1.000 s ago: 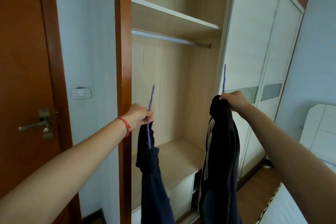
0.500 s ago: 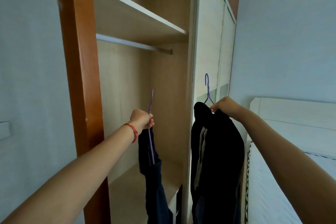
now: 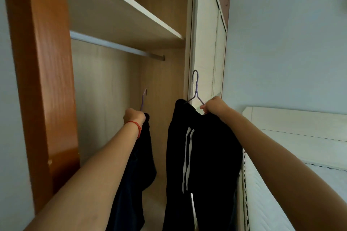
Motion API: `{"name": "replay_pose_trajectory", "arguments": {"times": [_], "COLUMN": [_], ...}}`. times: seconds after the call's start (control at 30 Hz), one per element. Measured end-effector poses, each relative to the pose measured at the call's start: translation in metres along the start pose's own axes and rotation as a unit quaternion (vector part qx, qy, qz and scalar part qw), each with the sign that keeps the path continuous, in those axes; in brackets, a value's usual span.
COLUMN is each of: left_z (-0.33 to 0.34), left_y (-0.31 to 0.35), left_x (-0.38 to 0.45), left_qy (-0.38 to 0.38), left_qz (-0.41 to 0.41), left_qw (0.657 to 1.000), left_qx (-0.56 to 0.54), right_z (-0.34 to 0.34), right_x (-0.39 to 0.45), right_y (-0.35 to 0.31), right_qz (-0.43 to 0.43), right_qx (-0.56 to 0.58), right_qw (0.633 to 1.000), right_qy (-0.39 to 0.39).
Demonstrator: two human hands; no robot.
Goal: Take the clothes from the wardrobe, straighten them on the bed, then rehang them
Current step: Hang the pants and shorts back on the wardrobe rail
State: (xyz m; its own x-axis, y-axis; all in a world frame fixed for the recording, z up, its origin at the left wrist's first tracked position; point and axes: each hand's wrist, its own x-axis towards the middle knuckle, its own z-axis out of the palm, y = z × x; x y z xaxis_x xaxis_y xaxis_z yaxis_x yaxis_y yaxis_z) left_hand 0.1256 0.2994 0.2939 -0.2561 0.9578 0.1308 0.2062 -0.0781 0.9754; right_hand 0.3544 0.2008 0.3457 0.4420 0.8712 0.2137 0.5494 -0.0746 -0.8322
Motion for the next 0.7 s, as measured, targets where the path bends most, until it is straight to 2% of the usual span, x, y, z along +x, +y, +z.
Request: {"name": "replay_pose_trajectory", "arguments": {"times": [0.27, 0.53, 0.7], "left_z": [0.017, 0.047, 0.067], "left_y": [0.017, 0.057, 0.080], "left_x": [0.073, 0.131, 0.161], "left_qy": [0.033, 0.054, 0.068], "left_qz": [0.013, 0.036, 0.057], "left_qw": [0.998, 0.998, 0.996], "left_qx": [0.044, 0.020, -0.027], "right_z": [0.030, 0.050, 0.055], "right_x": [0.088, 0.199, 0.250], "right_y": [0.003, -0.007, -0.022], "right_qz": [-0.050, -0.117, -0.116], "right_qx": [-0.005, -0.039, -0.012], "right_qw": [0.998, 0.988, 0.987], "right_qy": [-0.044, -0.089, -0.112]}}
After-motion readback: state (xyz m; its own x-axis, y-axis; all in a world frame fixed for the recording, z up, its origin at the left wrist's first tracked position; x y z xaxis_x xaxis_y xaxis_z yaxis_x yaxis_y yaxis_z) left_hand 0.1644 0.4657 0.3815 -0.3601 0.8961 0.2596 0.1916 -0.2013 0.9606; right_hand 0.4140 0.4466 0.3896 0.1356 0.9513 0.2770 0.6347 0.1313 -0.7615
